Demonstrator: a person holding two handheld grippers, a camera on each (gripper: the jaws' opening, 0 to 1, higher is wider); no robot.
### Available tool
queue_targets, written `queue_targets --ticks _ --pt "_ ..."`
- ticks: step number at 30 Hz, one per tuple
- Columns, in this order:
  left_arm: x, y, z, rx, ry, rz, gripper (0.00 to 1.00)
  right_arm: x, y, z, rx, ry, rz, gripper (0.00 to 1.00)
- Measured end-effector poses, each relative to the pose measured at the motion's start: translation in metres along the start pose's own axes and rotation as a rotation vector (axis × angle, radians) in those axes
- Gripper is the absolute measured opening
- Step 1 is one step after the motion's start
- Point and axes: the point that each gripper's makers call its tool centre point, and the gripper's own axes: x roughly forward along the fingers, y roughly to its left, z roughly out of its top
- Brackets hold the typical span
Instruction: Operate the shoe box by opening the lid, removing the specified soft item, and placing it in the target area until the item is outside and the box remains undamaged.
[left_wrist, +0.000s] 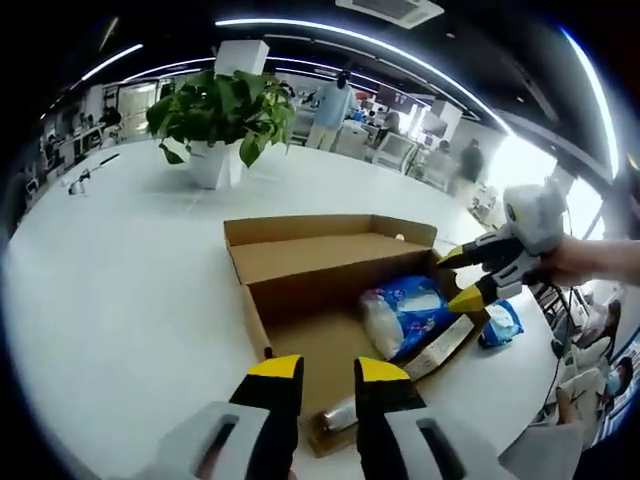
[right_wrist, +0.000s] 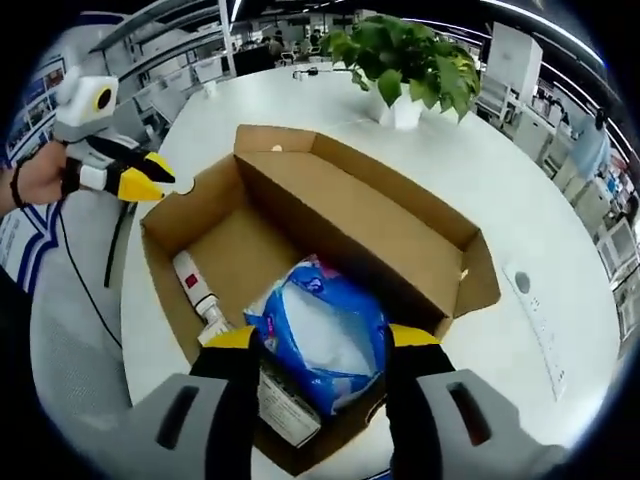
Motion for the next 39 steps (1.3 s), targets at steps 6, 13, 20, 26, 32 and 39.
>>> queue_targets --ticks 6,13,20,26,32,39 --pt "-0.008 0.012 -0.002 -0.013 -0.006 0.017 0.20 0.023 -0.006 -0.004 -0.069 0.059 0.043 0.50" --pt "-0.013 0.024 -0.006 -0.035 -0.005 0.032 0.19 0.042 -0.011 -0.013 -0.124 0.114 0.074 0.56" --pt "-0.013 0.027 -0.010 -0.042 0.001 0.037 0.19 0.053 -0.026 -0.015 -0.126 0.147 0.085 0.59" --pt "-0.013 0.030 -0.012 -0.036 0.007 0.040 0.19 0.058 -0.026 -0.021 -0.208 0.201 0.090 0.61" --pt "-0.010 0.030 -0.013 -0.035 0.014 0.038 0.19 0.065 -0.015 -0.023 -0.265 0.227 0.106 0.60" --pt "-0.011 0.034 -0.013 -0.035 0.015 0.041 0.19 0.075 -0.013 -0.032 -0.306 0.281 0.108 0.60"
